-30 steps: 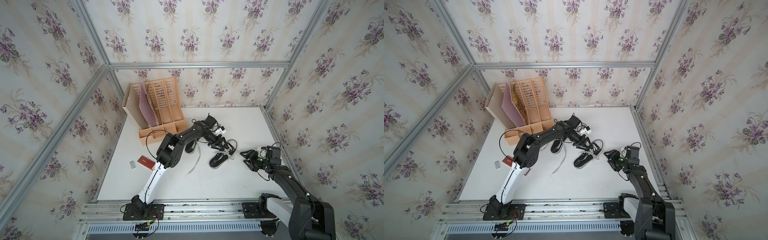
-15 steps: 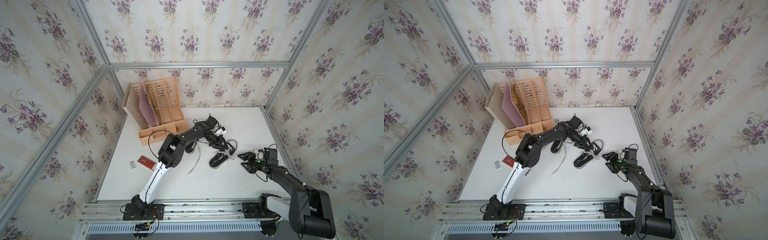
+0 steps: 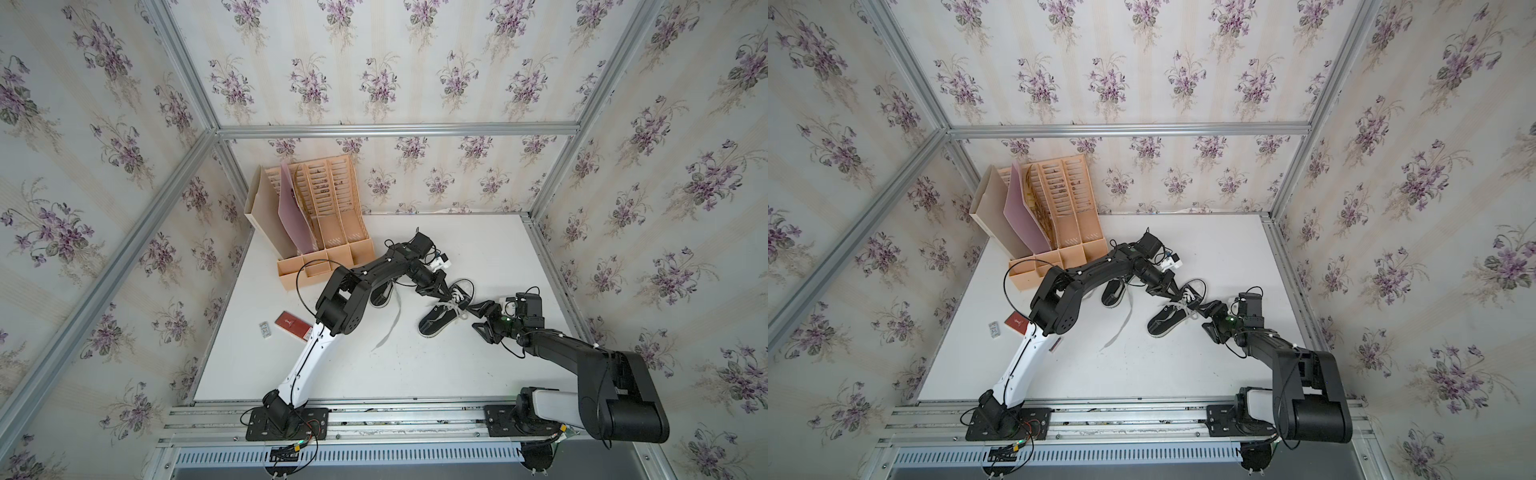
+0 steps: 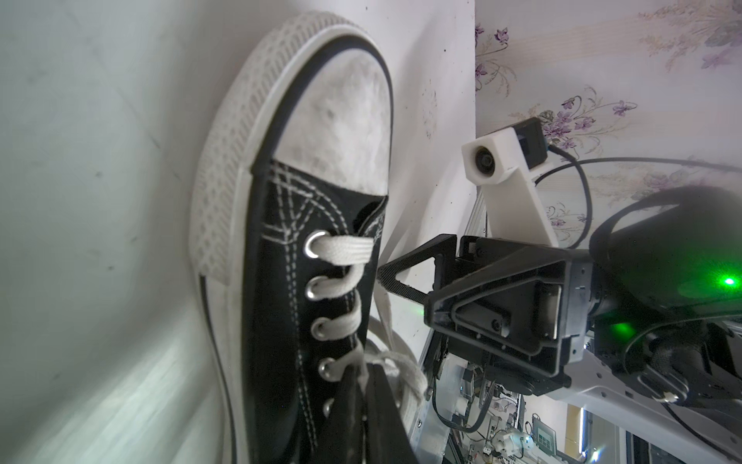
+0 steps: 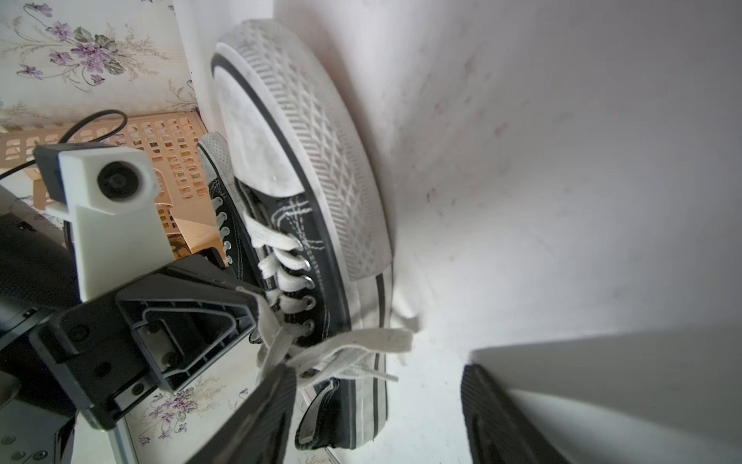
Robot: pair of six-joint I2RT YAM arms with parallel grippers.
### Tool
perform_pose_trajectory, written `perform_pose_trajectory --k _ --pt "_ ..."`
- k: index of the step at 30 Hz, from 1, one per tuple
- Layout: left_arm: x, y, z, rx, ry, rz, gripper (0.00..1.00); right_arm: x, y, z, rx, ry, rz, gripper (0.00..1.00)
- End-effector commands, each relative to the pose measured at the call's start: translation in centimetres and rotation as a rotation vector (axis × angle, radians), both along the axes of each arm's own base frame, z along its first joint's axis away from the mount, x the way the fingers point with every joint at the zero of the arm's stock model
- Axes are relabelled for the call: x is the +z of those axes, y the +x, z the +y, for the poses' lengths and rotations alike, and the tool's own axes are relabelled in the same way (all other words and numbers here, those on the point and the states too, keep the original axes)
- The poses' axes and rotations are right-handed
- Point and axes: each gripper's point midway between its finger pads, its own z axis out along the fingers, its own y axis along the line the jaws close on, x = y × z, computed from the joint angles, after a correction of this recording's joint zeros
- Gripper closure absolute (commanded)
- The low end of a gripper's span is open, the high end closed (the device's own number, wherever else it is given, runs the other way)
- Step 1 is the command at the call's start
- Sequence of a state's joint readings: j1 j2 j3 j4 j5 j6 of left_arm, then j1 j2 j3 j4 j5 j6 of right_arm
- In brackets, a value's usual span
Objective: Tie the shoes
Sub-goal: Tie the shoelace on the shoe.
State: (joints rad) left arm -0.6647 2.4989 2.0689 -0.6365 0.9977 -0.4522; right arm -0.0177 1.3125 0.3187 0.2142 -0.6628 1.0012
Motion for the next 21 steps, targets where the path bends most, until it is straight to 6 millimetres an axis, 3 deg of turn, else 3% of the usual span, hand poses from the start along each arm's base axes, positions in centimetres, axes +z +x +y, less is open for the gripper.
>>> perform_pose_trajectory --k 1,9,21 --pt "0.2 0.6 0.4 0.021 0.006 -0.020 0.94 -0.3 0.3 -0.1 -0.032 -0.007 0.006 0.29" --pt "-0.2 0.8 1.0 0.030 0.010 -0.013 0.95 -0.3 0.9 0.4 -0.035 0.005 -0.006 0.28" --pt "-0.1 0.8 0.9 0.023 0.002 -0.013 0.94 2.8 3.7 0.3 -0.054 0.003 -0.090 0.31"
